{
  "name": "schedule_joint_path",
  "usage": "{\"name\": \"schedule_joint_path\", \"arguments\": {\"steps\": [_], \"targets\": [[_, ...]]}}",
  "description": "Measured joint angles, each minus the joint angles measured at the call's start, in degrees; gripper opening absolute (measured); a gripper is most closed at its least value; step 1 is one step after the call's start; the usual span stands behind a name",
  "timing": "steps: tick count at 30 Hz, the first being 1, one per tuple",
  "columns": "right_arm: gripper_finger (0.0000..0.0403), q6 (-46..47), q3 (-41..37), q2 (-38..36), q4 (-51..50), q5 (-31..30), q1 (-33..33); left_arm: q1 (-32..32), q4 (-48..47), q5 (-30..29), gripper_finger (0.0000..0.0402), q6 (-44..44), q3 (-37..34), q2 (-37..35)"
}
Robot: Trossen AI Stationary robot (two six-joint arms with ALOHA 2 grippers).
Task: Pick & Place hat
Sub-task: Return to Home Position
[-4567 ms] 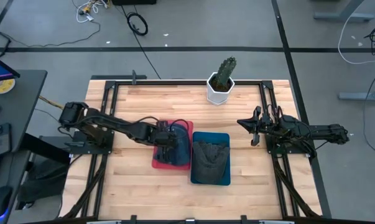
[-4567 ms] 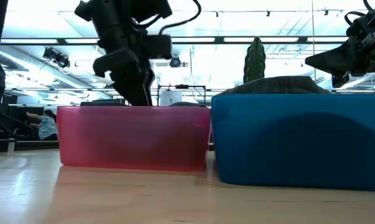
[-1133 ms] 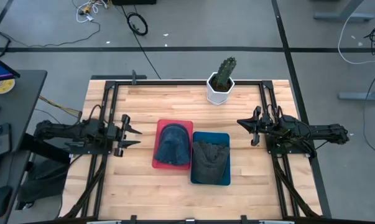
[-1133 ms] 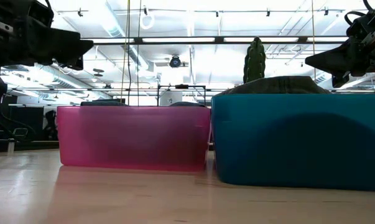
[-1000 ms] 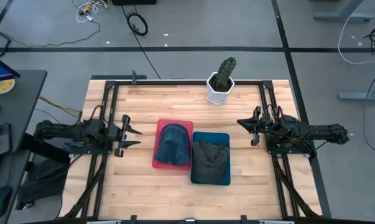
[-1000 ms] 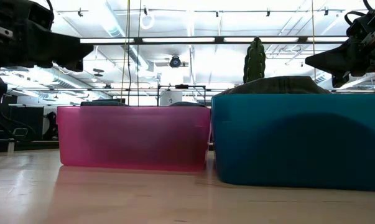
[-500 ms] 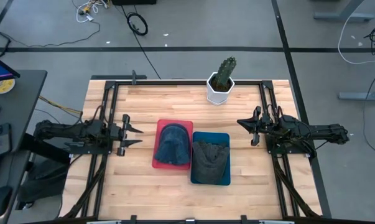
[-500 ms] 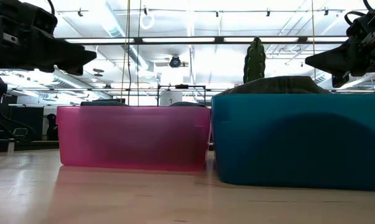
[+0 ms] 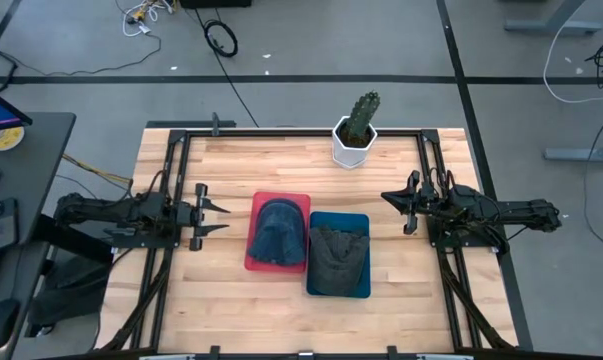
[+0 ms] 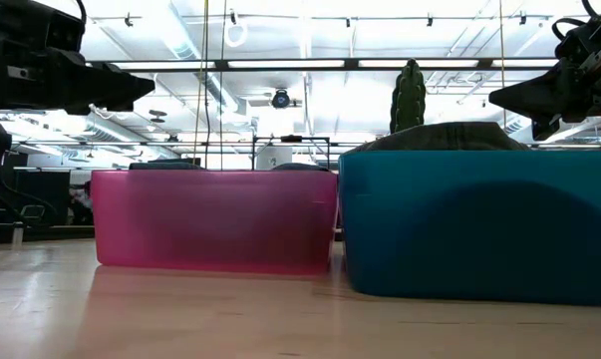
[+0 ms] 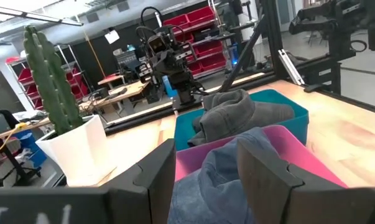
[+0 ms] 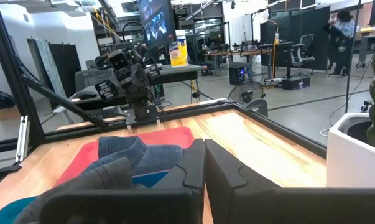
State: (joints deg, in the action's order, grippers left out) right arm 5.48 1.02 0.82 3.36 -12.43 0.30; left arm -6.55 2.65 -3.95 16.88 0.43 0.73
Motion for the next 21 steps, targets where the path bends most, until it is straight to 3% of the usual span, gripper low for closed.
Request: {"name": "schedule_joint_path", "arguments": {"steps": [9,21], "targets": [[0.0013,0.0,0.0,0.0,0.0,0.0,0.0,0.0,0.2,0.2,0.0172,-13.5,0.0,0.0],[0.0013,0.0,0.0,0.0,0.0,0.0,0.0,0.0,0.3,0.2,0.0172,-14.8,0.0,0.0]]}}
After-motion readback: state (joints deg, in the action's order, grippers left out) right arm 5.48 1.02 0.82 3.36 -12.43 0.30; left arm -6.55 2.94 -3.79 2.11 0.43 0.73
